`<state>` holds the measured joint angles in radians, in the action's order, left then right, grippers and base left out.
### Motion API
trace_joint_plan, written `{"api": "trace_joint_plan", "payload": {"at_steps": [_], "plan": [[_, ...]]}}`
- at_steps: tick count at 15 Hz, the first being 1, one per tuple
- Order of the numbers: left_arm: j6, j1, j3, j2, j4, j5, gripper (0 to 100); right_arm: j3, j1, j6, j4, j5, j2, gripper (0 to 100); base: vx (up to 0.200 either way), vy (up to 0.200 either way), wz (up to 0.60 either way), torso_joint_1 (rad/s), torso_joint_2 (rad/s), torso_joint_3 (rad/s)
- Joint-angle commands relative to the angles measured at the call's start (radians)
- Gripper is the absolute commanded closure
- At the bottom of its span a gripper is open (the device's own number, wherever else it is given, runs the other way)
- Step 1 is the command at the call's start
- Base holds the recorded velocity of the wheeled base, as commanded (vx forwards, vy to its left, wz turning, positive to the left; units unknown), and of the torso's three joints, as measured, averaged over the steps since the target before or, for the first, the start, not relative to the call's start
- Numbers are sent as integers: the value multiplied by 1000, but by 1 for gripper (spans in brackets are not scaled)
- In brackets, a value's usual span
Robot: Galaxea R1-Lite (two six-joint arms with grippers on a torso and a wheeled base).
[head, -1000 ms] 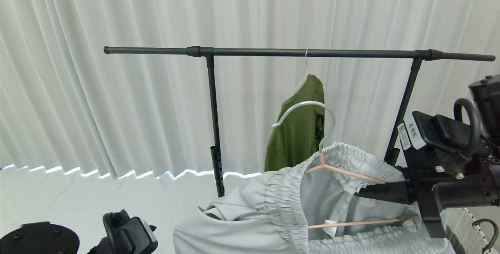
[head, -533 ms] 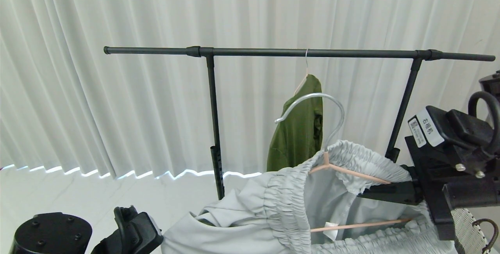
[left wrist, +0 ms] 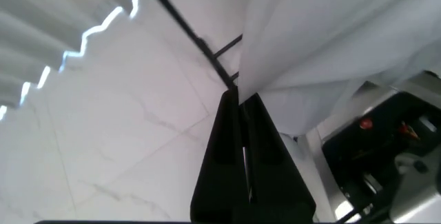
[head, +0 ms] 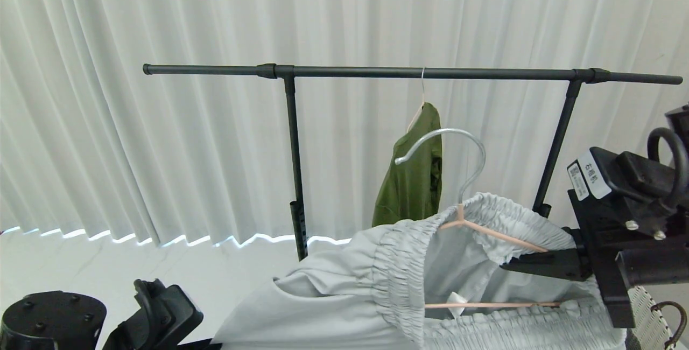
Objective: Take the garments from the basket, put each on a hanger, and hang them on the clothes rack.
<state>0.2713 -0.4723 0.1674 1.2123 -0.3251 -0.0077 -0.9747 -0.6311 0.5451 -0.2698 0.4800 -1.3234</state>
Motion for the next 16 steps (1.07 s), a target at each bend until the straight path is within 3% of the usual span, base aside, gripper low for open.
{"api": "trace_joint_plan", "payload": {"at_steps": [1,4,10,11,14,16], "plan": [[2,97,-29,-31,0,2,100,-1,21,1,-2,0,4,100,0,0,0,0,0,0],[5,139,-46,-56,0,0,100,-1,28,-1,0,2,3,100,0,0,0,0,0,0],[11,58,-89,-155,0,0,100,-2,24,-100,41,6,-2,100,0,0,0,0,0,0],[11,52,-89,-168,1,0,0,-4,24,-105,47,6,-3,100,0,0,0,0,0,0],[9,-20,-77,-241,0,-3,0,-4,24,-123,75,3,-30,100,0,0,0,0,0,0],[11,-46,-77,-270,0,-3,0,-6,24,-178,98,-3,-39,100,0,0,0,0,0,0]]}}
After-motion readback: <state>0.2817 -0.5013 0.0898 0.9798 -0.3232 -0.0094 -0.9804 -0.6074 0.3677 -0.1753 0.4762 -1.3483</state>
